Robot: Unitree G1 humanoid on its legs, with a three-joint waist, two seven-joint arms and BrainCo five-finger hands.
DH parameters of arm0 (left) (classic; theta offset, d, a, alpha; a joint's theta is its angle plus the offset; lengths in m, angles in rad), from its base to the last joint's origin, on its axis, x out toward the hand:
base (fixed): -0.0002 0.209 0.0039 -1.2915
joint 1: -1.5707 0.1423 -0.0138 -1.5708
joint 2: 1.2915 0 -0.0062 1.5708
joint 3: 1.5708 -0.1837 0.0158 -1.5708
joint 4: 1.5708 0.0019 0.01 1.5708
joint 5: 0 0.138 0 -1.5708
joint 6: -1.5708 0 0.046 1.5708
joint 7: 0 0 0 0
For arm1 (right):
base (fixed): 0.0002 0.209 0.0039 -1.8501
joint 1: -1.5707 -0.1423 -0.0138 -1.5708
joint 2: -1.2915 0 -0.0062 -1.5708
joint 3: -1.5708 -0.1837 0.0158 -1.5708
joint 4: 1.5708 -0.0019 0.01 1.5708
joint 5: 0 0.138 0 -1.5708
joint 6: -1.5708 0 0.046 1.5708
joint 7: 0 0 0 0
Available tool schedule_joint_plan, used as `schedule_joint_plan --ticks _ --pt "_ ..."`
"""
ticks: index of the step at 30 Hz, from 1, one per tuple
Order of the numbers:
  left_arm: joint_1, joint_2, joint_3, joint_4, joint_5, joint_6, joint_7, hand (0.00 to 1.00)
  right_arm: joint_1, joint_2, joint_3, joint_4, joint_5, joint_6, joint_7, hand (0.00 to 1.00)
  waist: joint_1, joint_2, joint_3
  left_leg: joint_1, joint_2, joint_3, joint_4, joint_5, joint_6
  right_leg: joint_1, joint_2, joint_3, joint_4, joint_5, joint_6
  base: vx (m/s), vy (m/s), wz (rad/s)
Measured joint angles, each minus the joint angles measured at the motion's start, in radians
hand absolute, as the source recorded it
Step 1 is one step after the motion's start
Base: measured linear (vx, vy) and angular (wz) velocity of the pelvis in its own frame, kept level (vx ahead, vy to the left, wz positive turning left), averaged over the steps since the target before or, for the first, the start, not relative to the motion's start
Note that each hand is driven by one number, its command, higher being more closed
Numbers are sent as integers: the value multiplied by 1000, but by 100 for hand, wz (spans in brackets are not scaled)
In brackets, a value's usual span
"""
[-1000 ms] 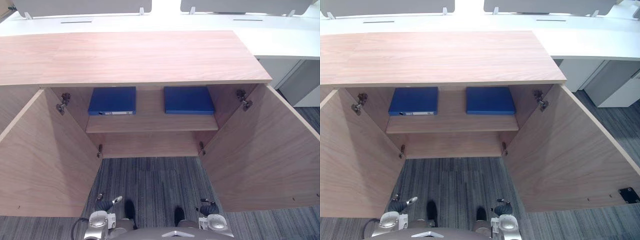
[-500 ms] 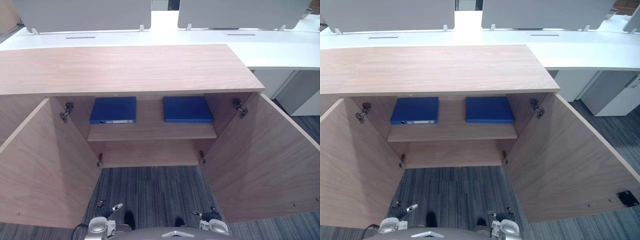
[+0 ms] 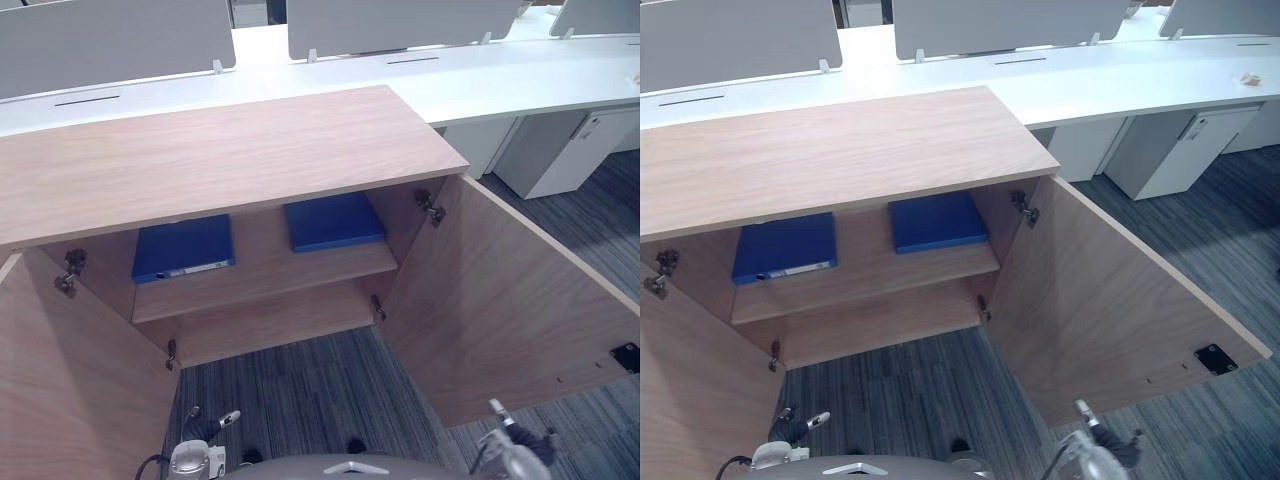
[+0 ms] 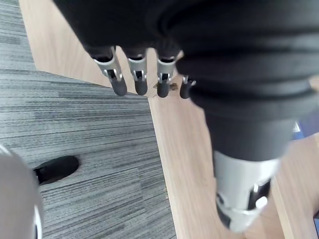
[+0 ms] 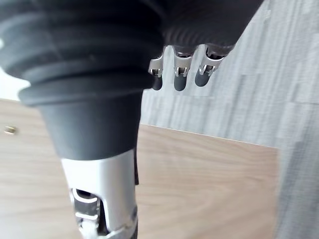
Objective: Walk over to the cabinet, pick up the folder, carry it to the office cabinet, place the folder inside the office cabinet, then close the office cabinet door
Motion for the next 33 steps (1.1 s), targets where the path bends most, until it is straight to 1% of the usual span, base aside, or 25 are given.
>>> schedule_joint_plan --ticks 2,3,5,6,8,11,16,17,18,23,28,30,31,33 --pt "6 0 0 1 0 -1 -1 0 -50 -57 -10 -22 -1 -14 -17 0 -8 6 -3 1 4 17 0 -4 -2 -9 5 16 1 3 5 54 -22 -24" --pt "5 0 0 1 0 -1 -1 0 -57 -65 -12 -23 -1 -14 -17 0 -9 7 -3 1 5 18 0 -4 -2 -10 6 17 1 3 5 39 -25 -19" --pt "-6 3 -7 8 0 -4 -3 0 -120 -143 -16 -21 -1 -15 -17 0 -17 19 -8 3 6 31 1 -7 0 -16 9 30 -2 3 5 28 -19 -16" --pt "-6 6 -13 10 0 -4 -4 0 -134 -162 -15 -19 -1 -15 -17 0 -22 22 -8 3 6 31 1 -8 1 -17 9 30 -3 3 5 22 -20 -6" --pt "-22 23 -20 19 0 -6 -7 0 -196 -230 -10 27 -3 -16 -8 0 -33 26 -9 3 5 30 1 -9 1 -16 9 30 -7 4 6 0 0 0" --pt "-33 34 -21 27 0 -16 -7 0 -226 -283 3 58 -2 -17 -7 0 -35 28 -8 2 4 28 1 -10 2 -16 9 30 -12 4 6 0 0 0" --pt "-31 35 -20 56 0 -17 -7 0 -243 -319 3 75 -2 -17 -17 0 -43 29 -7 -4 -3 -2 1 -10 4 -14 2 21 -27 7 11 -10 -14 5" --pt "-26 35 -20 57 0 -17 -7 0 -251 -330 2 93 -1 -17 -20 0 -49 29 -7 -5 -5 -14 1 -10 4 -10 0 8 -30 6 11 -35 -30 22" --pt "-24 35 -20 58 0 -17 -7 0 -253 -332 -4 93 0 -17 -26 0 -55 29 -6 -9 -7 -28 1 -9 5 -5 -3 -5 -33 6 12 -29 -26 22" --pt "-19 34 -20 85 0 -16 -7 0 -258 -344 -22 94 8 -17 -28 0 -66 34 -9 -22 -12 -59 0 -2 15 1 -10 -43 -39 5 15 -26 -33 20" --pt "-10 35 -20 86 2 -16 -12 0 -253 -345 -4 91 8 -17 -22 0 -79 35 -9 -22 -15 -70 0 0 17 10 -13 -54 -45 8 21 -34 -20 7" --pt "-13 35 -21 86 10 -16 -17 0 -242 -342 18 80 7 -20 -20 0 -81 35 -9 -22 -15 -69 0 1 16 10 -13 -54 -47 10 23 -46 -20 -3" --pt "-19 35 -22 86 11 -16 -19 0 -227 -326 27 54 7 -24 -18 0 -81 34 -9 -22 -14 -68 0 1 15 10 -13 -54 -49 11 24 -43 -24 -5" --pt "-28 35 -36 85 14 -16 -19 0 -188 -263 43 -33 6 -33 -19 0 -85 34 -9 -22 -12 -64 0 1 14 10 -11 -54 -54 14 24 -44 -28 -6"
